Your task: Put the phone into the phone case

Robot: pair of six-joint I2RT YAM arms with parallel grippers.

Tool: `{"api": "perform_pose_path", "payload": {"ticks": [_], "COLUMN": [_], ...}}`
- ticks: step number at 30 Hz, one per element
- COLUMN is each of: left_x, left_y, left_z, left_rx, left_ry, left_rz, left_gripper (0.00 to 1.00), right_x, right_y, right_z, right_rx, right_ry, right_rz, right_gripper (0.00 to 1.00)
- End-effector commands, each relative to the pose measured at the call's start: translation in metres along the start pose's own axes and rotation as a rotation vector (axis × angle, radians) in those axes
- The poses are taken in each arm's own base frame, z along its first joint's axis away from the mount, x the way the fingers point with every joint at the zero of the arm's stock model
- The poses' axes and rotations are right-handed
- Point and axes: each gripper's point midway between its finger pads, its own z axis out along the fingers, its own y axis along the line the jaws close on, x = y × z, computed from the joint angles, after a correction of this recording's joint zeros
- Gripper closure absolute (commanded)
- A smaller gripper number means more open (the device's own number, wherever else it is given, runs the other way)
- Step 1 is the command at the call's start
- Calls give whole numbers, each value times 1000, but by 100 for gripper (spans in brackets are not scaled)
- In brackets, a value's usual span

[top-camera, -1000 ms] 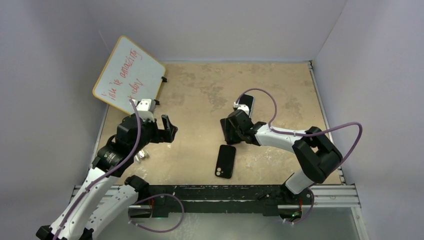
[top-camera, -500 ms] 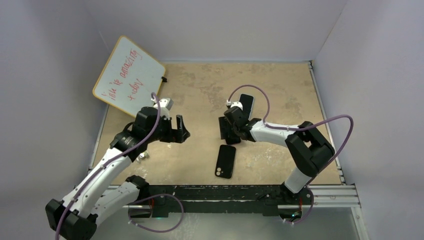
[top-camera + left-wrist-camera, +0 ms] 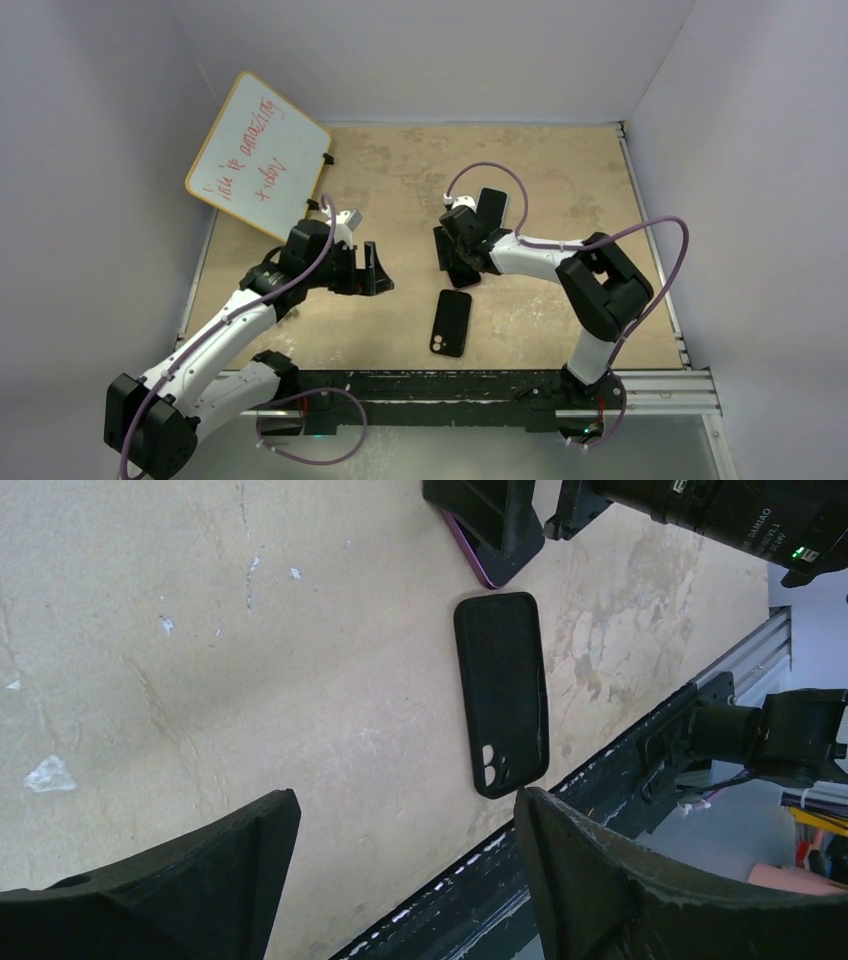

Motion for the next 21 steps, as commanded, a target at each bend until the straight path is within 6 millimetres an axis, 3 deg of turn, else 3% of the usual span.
{"api": "perform_pose_path", "payload": {"ticks": [1,10,21], "left_x": [3,32,52], "left_y": [-10,-21,-52], "left_z": [10,40,85], "left_rx": [64,166,142], "left_ry": [6,75,128], "left_rz": [-30,-116,8], "left_gripper": [20,25,26], "right_x": [39,65,89], "right_y": [-22,-65,-98], "right_z": [-4,-38,-53], "right_rx": [62,207,305], "right_ry": [114,172,212], "right_rz": [4,156,272], "right_gripper": [41,44,45]}}
